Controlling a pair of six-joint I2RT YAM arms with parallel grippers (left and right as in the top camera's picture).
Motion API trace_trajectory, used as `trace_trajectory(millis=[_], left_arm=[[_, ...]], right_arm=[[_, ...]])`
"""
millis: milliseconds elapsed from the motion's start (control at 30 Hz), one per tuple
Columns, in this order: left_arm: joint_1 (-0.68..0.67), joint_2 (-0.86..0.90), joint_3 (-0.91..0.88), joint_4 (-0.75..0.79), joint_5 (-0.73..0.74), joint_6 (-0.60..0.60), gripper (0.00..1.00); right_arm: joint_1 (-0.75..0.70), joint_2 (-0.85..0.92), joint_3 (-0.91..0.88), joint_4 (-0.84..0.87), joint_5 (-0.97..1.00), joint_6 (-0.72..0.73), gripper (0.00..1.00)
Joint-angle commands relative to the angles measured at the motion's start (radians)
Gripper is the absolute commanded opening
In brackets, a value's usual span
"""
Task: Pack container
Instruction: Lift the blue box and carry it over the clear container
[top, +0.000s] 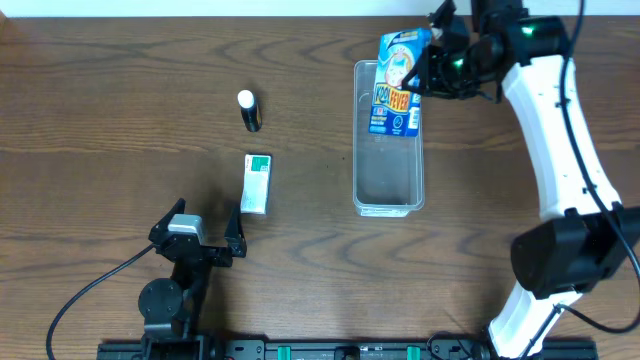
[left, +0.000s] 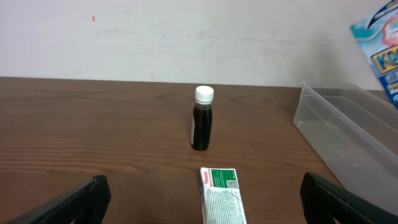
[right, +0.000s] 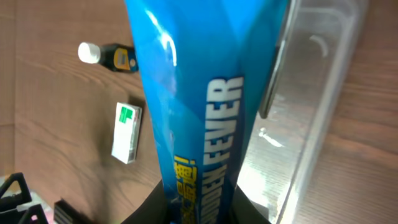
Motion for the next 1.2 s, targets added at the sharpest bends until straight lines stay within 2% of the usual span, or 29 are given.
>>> trace_trajectory(millis=[0,700,733,800,833,933,1067,1167], left_arm=[[0.006,-0.006,-0.018,-0.032,0.011,0.010,0.98],[0.006,-0.006,-0.018,-0.032,0.011,0.010,0.98],[0.006,-0.006,-0.018,-0.032,0.011,0.010,0.98],[0.006,-0.006,-0.018,-0.032,0.011,0.010,0.98],[0.006,-0.006,-0.018,-0.032,0.011,0.010,0.98],[0.006,-0.006,-0.018,-0.032,0.011,0.010,0.98],[0.006,-0.006,-0.018,-0.032,0.011,0.010,0.98],[0.006,-0.006,-0.018,-0.032,0.011,0.010,0.98]], right_arm=[[0.027,0.040,0.006,0.007,-0.036,0.020,0.19],[0.042,0.118,0.006,0.025,-0.032,0.019,0.22],[0.044,0.118,0.006,0.026,-0.033,0.019,0.26],[0.046,0.118,0.006,0.026,-0.032,0.019,0.56],[0.046,0.118,0.006,0.025,-0.032,0.019,0.66],[0.047,0.118,0.006,0.026,-0.026,0.019,0.84],[0.046,0.118,0.006,0.024,0.026,0.019,0.82],[0.043,0.118,0.006,0.028,0.027,0.019,0.73]])
